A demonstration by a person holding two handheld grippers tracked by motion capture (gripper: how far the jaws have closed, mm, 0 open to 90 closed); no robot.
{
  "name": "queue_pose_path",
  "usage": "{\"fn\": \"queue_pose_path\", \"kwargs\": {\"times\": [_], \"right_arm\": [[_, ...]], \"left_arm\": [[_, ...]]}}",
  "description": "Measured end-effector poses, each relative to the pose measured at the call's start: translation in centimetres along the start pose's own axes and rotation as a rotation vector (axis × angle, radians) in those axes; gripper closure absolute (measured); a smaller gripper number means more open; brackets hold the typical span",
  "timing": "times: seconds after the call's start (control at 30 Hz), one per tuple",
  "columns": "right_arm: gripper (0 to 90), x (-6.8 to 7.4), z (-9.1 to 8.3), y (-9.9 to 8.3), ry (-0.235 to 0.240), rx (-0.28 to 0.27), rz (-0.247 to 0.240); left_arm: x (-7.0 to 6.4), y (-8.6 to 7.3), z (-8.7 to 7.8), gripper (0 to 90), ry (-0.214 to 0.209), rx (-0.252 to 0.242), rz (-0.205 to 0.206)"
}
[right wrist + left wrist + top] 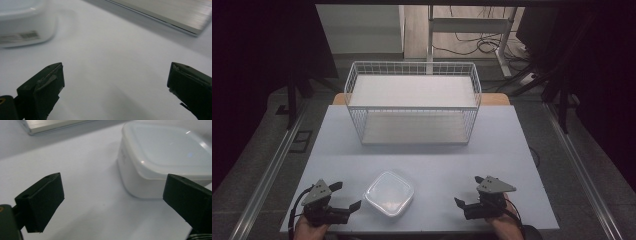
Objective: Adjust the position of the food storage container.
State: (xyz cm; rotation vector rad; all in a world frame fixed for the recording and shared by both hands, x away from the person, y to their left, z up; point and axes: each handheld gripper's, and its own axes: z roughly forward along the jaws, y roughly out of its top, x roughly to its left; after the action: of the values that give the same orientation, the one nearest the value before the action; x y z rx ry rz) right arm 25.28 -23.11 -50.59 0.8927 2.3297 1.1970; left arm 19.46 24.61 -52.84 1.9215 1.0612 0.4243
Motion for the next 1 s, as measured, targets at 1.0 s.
{"fn": "queue_pose_path", "kwargs": {"times": [1.0], "right_arm": [[4.9, 1.4, 0.6, 1.3, 0.023, 0.060, 0.037]], "left_arm": [[1.0, 1.0, 1.5, 23.2, 0.014, 0.075, -0.018]]}}
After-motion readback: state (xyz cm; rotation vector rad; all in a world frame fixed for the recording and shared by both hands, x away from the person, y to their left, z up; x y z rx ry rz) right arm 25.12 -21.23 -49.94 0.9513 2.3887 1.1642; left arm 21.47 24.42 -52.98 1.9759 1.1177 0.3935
